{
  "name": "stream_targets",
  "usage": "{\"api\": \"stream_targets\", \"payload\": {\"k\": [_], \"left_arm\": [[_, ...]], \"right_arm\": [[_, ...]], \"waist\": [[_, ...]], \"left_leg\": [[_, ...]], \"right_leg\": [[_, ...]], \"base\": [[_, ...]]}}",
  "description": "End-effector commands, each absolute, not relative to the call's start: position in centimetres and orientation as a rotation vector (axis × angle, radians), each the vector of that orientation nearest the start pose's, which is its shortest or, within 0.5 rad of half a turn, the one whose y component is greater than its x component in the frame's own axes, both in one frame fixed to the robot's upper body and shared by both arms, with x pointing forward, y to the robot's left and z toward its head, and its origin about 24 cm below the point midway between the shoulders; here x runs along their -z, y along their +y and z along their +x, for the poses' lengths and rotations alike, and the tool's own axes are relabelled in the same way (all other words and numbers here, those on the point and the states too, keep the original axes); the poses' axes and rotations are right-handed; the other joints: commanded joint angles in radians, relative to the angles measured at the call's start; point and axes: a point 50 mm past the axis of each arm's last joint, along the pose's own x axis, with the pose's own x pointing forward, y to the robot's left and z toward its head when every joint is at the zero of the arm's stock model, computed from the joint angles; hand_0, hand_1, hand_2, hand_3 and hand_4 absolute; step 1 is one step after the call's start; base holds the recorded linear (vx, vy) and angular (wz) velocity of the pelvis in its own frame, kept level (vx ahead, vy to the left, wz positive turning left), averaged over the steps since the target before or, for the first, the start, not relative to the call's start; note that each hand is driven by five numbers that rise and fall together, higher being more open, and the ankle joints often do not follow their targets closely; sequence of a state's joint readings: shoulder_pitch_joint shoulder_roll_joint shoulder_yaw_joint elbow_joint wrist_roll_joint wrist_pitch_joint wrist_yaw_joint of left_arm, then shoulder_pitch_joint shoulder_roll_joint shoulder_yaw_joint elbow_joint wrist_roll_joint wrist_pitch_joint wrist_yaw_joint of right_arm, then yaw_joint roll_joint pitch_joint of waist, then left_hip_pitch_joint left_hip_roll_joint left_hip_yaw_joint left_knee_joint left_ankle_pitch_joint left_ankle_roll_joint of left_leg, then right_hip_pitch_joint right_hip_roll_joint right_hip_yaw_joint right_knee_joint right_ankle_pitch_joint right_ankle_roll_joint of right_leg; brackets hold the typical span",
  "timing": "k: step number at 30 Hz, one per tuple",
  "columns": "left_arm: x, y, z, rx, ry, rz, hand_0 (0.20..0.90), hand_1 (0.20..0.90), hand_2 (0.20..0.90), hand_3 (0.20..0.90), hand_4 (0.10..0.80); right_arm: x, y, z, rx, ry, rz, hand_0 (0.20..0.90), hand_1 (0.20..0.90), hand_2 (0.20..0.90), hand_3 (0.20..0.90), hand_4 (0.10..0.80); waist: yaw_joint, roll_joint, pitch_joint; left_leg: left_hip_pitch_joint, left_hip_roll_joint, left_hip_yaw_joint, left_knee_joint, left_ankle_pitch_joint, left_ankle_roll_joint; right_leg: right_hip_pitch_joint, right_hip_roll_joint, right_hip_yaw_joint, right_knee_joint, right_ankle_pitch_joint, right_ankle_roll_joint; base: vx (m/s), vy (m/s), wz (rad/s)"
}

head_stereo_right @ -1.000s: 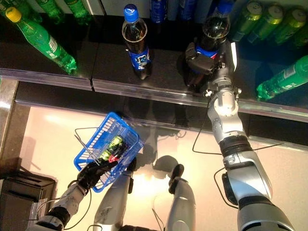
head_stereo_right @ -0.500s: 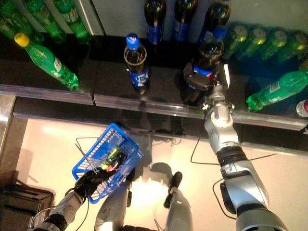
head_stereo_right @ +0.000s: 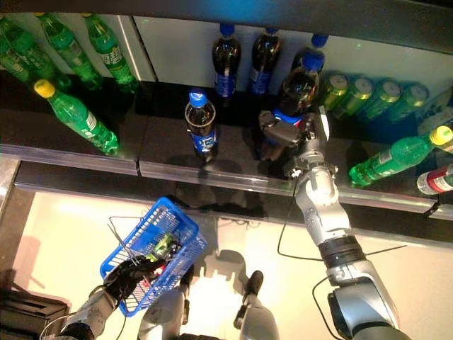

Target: Pick up the drink and place into the basket.

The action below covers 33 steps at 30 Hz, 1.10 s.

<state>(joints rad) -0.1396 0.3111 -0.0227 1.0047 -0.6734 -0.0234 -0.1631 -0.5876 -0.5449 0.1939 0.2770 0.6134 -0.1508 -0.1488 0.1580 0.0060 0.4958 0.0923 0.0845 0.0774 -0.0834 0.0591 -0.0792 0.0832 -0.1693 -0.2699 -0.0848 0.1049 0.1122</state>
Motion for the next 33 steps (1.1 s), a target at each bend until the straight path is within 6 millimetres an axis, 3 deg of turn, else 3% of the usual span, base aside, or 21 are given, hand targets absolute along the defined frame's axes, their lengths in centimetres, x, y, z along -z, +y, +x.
{"api": "stream_targets", "payload": {"k": [1, 7, 19, 30, 33], "left_arm": [[11.1, 27.7, 16.4, -0.279, 0.702, -0.313, 0.3, 0.3, 0.3, 0.2, 0.1], [11.1, 27.7, 16.0, -0.299, 0.685, -0.333, 0.3, 0.3, 0.3, 0.2, 0.1], [10.6, 28.3, 16.1, -0.368, 0.597, -0.436, 0.3, 0.3, 0.3, 0.2, 0.1], [8.0, 27.8, 18.6, -0.29, 0.387, -0.526, 0.3, 0.3, 0.3, 0.2, 0.1], [6.4, 27.4, 19.6, -0.194, 0.279, -0.536, 0.3, 0.3, 0.3, 0.2, 0.1]], "right_arm": [[-17.5, -18.4, 33.2, -0.143, -0.452, 0.116, 0.3, 0.3, 0.3, 0.2, 0.1], [-14.9, -16.7, 31.3, -0.276, -0.388, 0.162, 0.3, 0.3, 0.3, 0.2, 0.1], [-14.4, -13.8, 29.1, -0.476, -0.368, 0.187, 0.3, 0.3, 0.3, 0.2, 0.1], [-14.3, -11.0, 28.3, -0.554, -0.384, 0.194, 0.3, 0.3, 0.3, 0.2, 0.1], [-14.0, -10.4, 28.4, -0.546, -0.379, 0.192, 0.3, 0.3, 0.3, 0.2, 0.1]], "waist": [[-0.017, -0.032, -0.377], [-0.02, -0.036, -0.393], [-0.008, -0.036, -0.412], [0.069, -0.03, -0.406], [0.11, -0.038, -0.398]], "left_leg": [[-0.023, 0.031, 0.065, -0.003, -0.044, -0.024], [-0.006, 0.038, 0.072, -0.004, -0.049, -0.026], [0.004, 0.048, 0.075, -0.004, -0.049, -0.033], [-0.012, 0.06, 0.038, -0.004, -0.031, -0.039], [-0.024, 0.056, 0.008, -0.004, -0.02, -0.038]], "right_leg": [[-0.009, -0.104, -0.036, 0.008, -0.009, 0.086], [0.012, -0.108, -0.049, 0.004, -0.017, 0.088], [0.027, -0.111, -0.068, -0.002, -0.023, 0.091], [0.054, -0.09, -0.119, 0.001, -0.043, 0.073], [0.069, -0.07, -0.136, 0.006, -0.056, 0.061]], "base": [[0.081, 0.008, 0.0], [0.024, 0.0, 0.02], [-0.009, -0.004, 0.02], [-0.053, -0.042, 0.21], [-0.042, -0.069, 0.39]]}}
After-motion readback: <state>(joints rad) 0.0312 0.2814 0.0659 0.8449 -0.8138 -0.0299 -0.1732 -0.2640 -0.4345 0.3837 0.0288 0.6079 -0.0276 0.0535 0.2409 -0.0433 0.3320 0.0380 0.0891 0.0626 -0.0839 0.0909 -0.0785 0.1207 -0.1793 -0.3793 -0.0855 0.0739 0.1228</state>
